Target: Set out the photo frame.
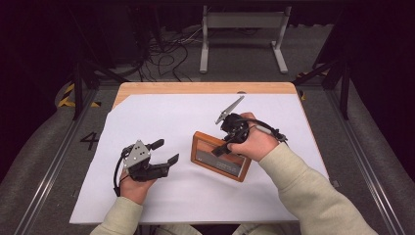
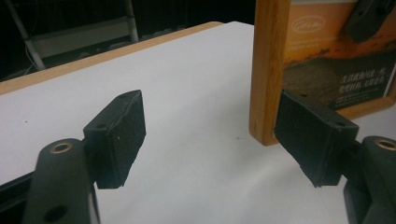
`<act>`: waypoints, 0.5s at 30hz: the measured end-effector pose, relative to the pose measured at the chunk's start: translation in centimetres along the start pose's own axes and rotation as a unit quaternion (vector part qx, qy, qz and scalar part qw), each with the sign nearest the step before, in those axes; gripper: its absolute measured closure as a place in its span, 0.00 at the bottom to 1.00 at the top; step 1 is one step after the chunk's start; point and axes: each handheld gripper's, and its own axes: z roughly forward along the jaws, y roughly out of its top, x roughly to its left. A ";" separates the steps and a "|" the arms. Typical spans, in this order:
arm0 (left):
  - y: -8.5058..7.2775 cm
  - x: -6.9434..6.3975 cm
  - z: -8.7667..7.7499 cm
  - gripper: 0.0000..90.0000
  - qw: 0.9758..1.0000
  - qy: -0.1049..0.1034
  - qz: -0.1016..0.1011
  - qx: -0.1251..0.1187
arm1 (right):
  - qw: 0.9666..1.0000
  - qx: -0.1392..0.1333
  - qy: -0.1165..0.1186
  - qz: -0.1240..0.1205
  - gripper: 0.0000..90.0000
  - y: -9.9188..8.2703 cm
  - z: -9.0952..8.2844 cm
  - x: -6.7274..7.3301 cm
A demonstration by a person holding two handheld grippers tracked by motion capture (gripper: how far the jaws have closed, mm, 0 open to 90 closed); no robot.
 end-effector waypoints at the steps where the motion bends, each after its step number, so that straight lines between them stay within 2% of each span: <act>1: 0.0 0.0 -0.1 0.28 1.000 0.002 0.001 0.001 | 1.000 0.002 0.004 -0.015 0.78 0.2 -0.2 -0.1; 2: -0.1 0.1 -0.2 0.28 1.000 0.003 -0.001 0.000 | 0.999 0.008 0.011 -0.046 0.78 0.6 -0.4 -0.2; 3: -0.1 0.1 -0.2 0.28 1.000 0.005 -0.003 0.000 | 0.998 0.012 0.014 -0.058 0.78 0.7 -0.4 -0.3; 4: -0.1 0.1 -0.2 0.28 1.000 0.005 -0.003 0.000 | 0.998 0.012 0.014 -0.058 0.78 0.7 -0.4 -0.3; 5: -0.2 0.1 -0.3 0.28 1.000 0.005 -0.004 0.003 | 0.997 0.017 0.022 -0.071 0.78 0.8 -0.4 -0.3; 9: -0.3 0.2 -0.5 0.28 1.000 0.006 -0.006 0.002 | 0.991 0.043 0.050 -0.118 0.78 1.0 0.1 -0.8; 11: -0.3 0.2 -0.5 0.28 1.000 0.006 -0.007 0.001 | 0.988 0.053 0.057 -0.130 0.78 1.0 0.5 -1.0; 14: -0.3 0.2 -0.4 0.28 1.000 0.005 -0.007 0.001 | 0.983 0.064 0.071 -0.156 0.78 0.9 1.2 -1.3; 15: -0.3 0.2 -0.3 0.28 1.000 0.005 -0.005 0.003 | 0.982 0.071 0.076 -0.155 0.78 0.8 1.4 -1.4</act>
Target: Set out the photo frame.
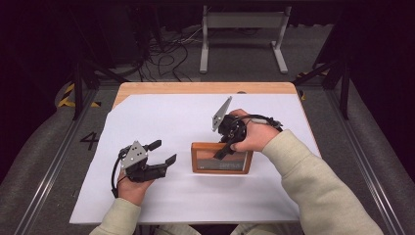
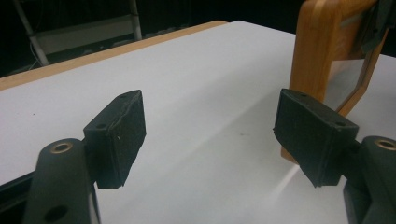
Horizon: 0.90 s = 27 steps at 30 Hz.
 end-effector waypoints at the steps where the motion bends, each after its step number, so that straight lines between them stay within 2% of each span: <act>1: 0.0 0.0 0.0 0.28 1.000 0.001 0.000 0.002 | 1.000 0.005 0.007 0.003 0.78 -0.1 0.3 -0.2; 8: 0.0 0.0 0.0 0.28 1.000 0.000 -0.001 0.000 | 1.000 0.017 0.006 0.005 0.78 -0.2 1.3 -1.0; 13: 0.0 0.0 0.0 0.28 1.000 -0.001 0.000 0.000 | 1.000 0.027 0.005 -0.013 0.78 -0.5 1.8 -1.3; 18: 0.0 0.0 0.0 0.28 1.000 0.000 0.000 0.000 | 1.000 0.018 0.002 -0.003 0.78 -0.8 1.8 -1.6; 21: 0.0 0.0 0.0 0.28 1.000 -0.001 0.000 0.001 | 1.000 0.016 0.001 -0.009 0.77 -0.9 1.7 -1.6; 23: 0.1 -0.1 0.1 0.28 1.000 -0.001 0.000 -0.001 | 1.000 0.010 -0.006 -0.014 0.73 -0.9 1.6 -1.7; 24: 0.1 -0.1 0.1 0.28 1.000 -0.001 0.000 -0.001 | 1.000 0.004 -0.008 -0.017 0.68 -1.0 1.6 -1.7; 26: 0.1 -0.1 0.2 0.28 1.000 -0.001 0.000 0.000 | 0.999 -0.006 -0.030 -0.015 0.53 -1.1 1.4 -1.7; 27: 0.1 -0.1 0.2 0.28 1.000 -0.001 0.000 0.000 | 0.999 -0.006 -0.030 -0.015 0.53 -1.1 1.4 -1.7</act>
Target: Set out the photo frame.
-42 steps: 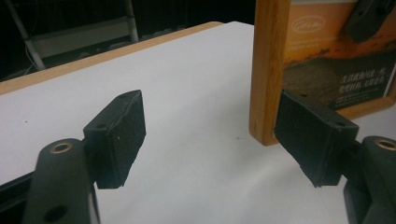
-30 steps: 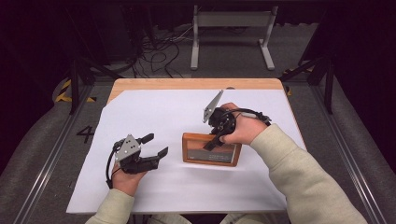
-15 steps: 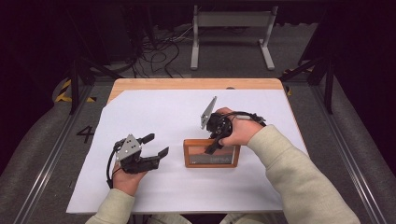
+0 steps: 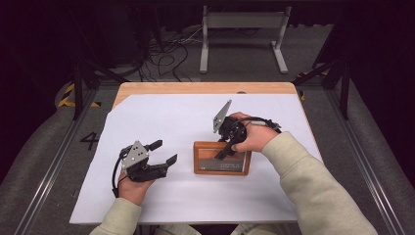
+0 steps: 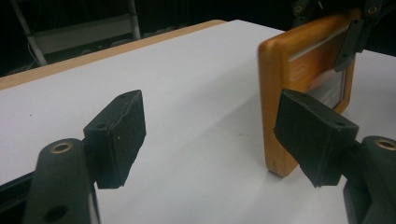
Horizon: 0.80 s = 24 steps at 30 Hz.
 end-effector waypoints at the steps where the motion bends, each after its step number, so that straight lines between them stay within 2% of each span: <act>1: 0.0 0.0 0.0 0.28 1.000 -0.001 0.000 0.001 | 1.000 -0.003 -0.019 0.005 0.46 -0.1 0.0 -0.1; 2: 0.0 -0.1 0.1 0.28 1.000 -0.002 -0.001 0.000 | 0.999 0.003 -0.031 0.015 0.45 -0.3 -0.3 -0.2; 5: 0.0 0.0 0.0 0.28 1.000 -0.002 -0.001 0.000 | 0.998 -0.021 -0.056 0.024 0.32 -0.7 -0.9 -0.5; 8: 0.0 0.0 0.0 0.28 1.000 -0.001 0.000 0.000 | 0.997 -0.034 -0.065 0.035 0.30 -1.0 -1.5 -0.5; 9: 0.0 0.0 -0.1 0.28 1.000 -0.002 -0.001 0.001 | 0.995 -0.052 -0.078 0.037 0.26 -1.6 -2.2 -0.4; 12: 0.1 -0.4 -0.6 0.27 1.000 -0.004 0.008 0.004 | 0.993 -0.069 -0.090 0.042 0.24 -2.2 -2.9 0.0; 14: 0.0 -0.5 -1.3 0.27 1.000 -0.003 0.014 0.003 | 0.988 -0.098 -0.105 0.055 0.22 -3.3 -3.9 0.7; 16: -0.1 -0.3 -1.9 0.27 1.000 -0.002 0.005 0.001 | 0.982 -0.128 -0.123 0.062 0.20 -4.6 -4.8 1.3; 20: -0.3 -0.1 -2.6 0.26 1.000 0.004 -0.002 0.000 | 0.971 -0.163 -0.155 0.080 0.18 -6.8 -6.1 2.3; 22: -0.4 0.0 -2.7 0.26 1.000 0.004 -0.006 0.002 | 0.967 -0.174 -0.166 0.087 0.16 -7.6 -6.5 2.7; 24: -0.4 0.1 -2.7 0.26 1.000 0.007 -0.009 0.002 | 0.959 -0.195 -0.180 0.097 0.15 -9.0 -7.2 3.3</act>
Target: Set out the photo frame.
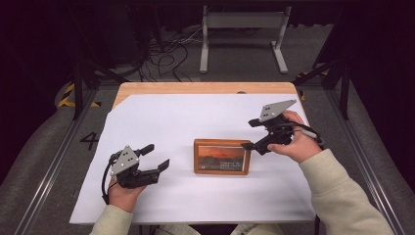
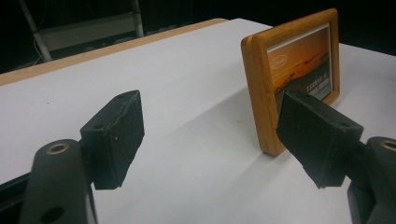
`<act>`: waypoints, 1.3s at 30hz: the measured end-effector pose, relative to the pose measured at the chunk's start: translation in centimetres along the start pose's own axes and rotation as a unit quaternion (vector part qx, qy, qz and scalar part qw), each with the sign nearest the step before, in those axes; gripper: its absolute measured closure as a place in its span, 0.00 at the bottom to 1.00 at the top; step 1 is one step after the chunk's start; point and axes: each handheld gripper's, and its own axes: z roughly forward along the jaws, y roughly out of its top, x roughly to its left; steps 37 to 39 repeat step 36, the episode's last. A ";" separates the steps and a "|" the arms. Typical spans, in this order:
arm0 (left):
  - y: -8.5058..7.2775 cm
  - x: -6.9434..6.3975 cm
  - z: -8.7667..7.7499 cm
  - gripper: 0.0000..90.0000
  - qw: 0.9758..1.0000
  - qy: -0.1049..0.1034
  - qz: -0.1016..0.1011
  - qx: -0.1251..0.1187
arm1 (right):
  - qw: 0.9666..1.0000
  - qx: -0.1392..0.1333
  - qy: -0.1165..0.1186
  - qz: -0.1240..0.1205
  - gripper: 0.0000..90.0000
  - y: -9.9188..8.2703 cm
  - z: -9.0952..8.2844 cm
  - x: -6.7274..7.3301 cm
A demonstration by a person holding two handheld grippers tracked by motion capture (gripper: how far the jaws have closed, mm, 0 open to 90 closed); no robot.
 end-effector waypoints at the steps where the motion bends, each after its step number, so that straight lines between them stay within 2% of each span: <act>1: 0.0 0.0 0.0 0.26 1.000 -0.001 0.002 0.000 | 1.000 -0.009 -0.008 0.006 0.15 -0.6 -0.6 0.0; 6: -0.1 0.1 0.2 0.26 1.000 -0.004 -0.002 0.003 | 0.998 -0.038 -0.038 0.027 0.14 -2.9 -2.9 0.0; 11: -0.1 0.2 0.1 0.25 1.000 -0.004 -0.002 0.002 | 0.996 -0.050 -0.057 0.037 0.13 -4.7 -4.1 0.1; 12: -0.1 0.1 0.1 0.25 1.000 -0.005 -0.004 0.003 | 0.995 -0.056 -0.066 0.042 0.12 -5.8 -4.5 0.3; 15: -0.1 0.1 0.1 0.25 1.000 -0.005 -0.004 0.004 | 0.994 -0.060 -0.076 0.045 0.12 -6.9 -4.7 0.4; 16: -0.1 0.2 0.1 0.25 1.000 -0.005 -0.003 0.003 | 0.993 -0.066 -0.084 0.052 0.12 -8.1 -4.8 0.5; 17: -0.1 0.2 0.1 0.25 1.000 -0.004 -0.004 0.003 | 0.993 -0.066 -0.084 0.052 0.12 -8.1 -4.8 0.5; 20: -0.2 0.3 0.1 0.25 1.000 -0.002 -0.006 0.003 | 0.991 -0.071 -0.090 0.068 0.11 -10.2 -4.7 0.6; 23: -0.2 0.4 0.2 0.25 1.000 -0.002 -0.006 0.004 | 0.988 -0.072 -0.106 0.085 0.09 -11.9 -4.3 0.5; 24: -0.2 0.4 0.2 0.25 1.000 0.000 -0.009 0.002 | 0.986 -0.066 -0.121 0.089 0.09 -12.6 -4.2 0.4; 26: -0.3 0.5 0.3 0.25 1.000 0.000 -0.010 0.004 | 0.983 -0.074 -0.130 0.105 0.08 -13.6 -4.0 0.2; 29: -0.4 0.7 0.3 0.25 1.000 0.001 -0.010 0.005 | 0.979 -0.087 -0.142 0.117 0.08 -14.3 -3.8 0.2; 33: -0.4 0.7 0.4 0.25 1.000 -0.001 -0.013 0.008 | 0.977 -0.100 -0.144 0.125 0.08 -14.7 -3.5 0.4; 39: -0.5 0.7 0.4 0.25 1.000 -0.002 -0.009 0.007 | 0.976 -0.097 -0.145 0.128 0.07 -14.9 -3.1 0.4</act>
